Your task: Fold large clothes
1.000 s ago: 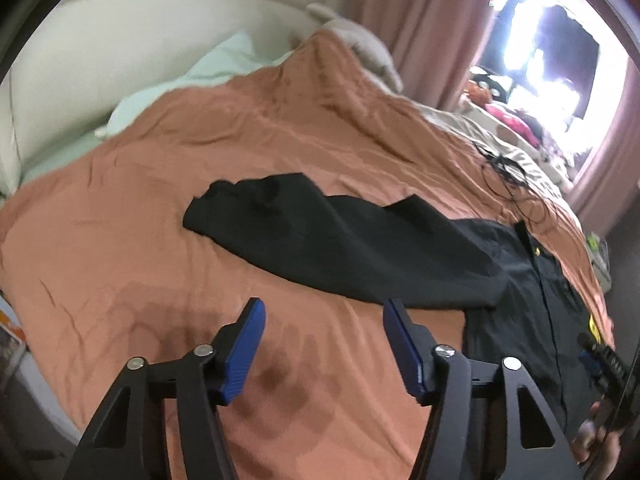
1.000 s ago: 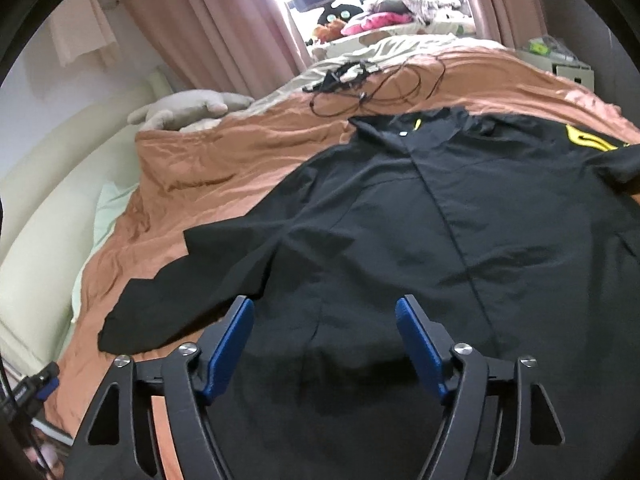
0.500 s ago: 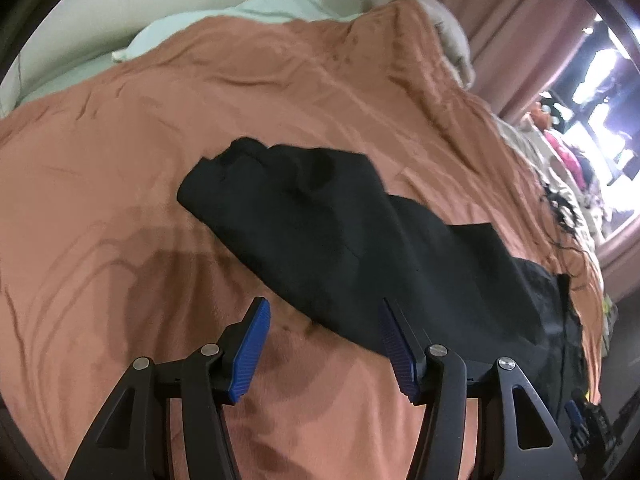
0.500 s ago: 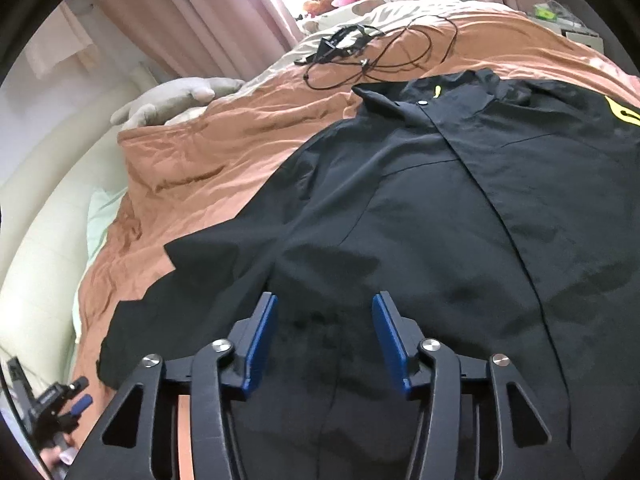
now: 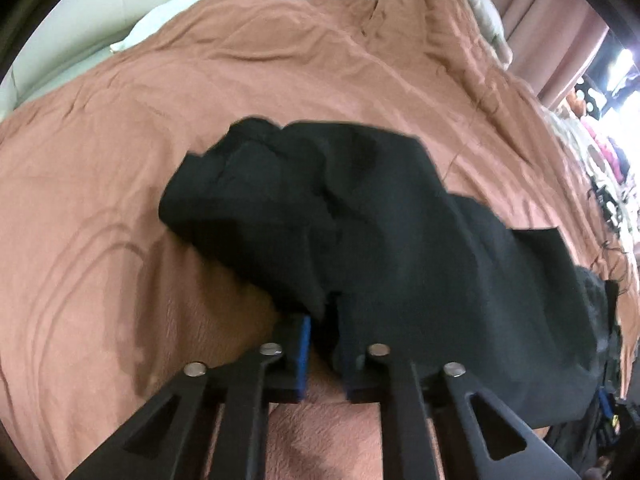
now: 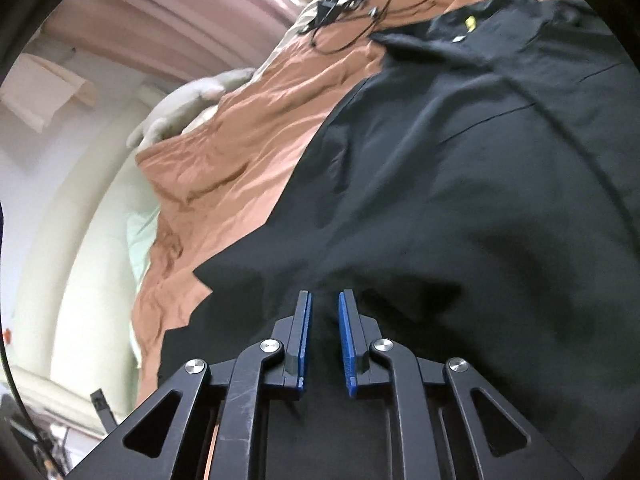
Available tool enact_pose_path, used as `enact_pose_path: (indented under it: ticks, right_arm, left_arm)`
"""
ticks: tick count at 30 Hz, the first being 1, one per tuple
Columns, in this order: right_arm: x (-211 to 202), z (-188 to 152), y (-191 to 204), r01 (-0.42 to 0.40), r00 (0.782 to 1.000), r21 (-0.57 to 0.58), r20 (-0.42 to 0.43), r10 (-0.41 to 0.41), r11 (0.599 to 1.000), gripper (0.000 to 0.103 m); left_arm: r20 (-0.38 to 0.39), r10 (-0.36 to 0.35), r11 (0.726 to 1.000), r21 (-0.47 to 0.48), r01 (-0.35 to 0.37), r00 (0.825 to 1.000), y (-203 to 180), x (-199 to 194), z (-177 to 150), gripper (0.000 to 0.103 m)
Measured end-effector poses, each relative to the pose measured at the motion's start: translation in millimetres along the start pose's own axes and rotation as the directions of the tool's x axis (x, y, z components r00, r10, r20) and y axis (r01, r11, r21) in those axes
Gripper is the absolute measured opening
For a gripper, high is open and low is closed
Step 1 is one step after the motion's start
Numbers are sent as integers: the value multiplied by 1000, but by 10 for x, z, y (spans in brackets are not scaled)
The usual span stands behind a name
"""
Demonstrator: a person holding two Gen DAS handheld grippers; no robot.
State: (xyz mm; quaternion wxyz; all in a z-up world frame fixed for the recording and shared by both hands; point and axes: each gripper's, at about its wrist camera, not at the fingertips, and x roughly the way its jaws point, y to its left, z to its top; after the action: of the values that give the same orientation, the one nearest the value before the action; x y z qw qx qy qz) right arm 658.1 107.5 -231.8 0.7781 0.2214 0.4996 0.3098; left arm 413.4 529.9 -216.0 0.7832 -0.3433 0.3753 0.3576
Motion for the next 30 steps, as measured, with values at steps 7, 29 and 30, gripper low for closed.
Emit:
enact_pose_path:
  ticks: [7, 29, 30]
  right_arm:
    - [485, -118, -251, 21, 996, 125, -93, -9, 992, 0]
    - [-1597, -171, -570, 44, 985, 119, 161, -63, 992, 48]
    - [-1702, -196, -589, 45, 981, 104, 183, -63, 994, 48]
  left_arm:
    - [145, -115, 993, 56, 108, 983, -128, -544, 104, 2]
    - [251, -603, 784, 361, 505, 757, -2193, -2592, 239, 1]
    - [240, -617, 770, 377, 514, 749, -2316, -2635, 203, 1]
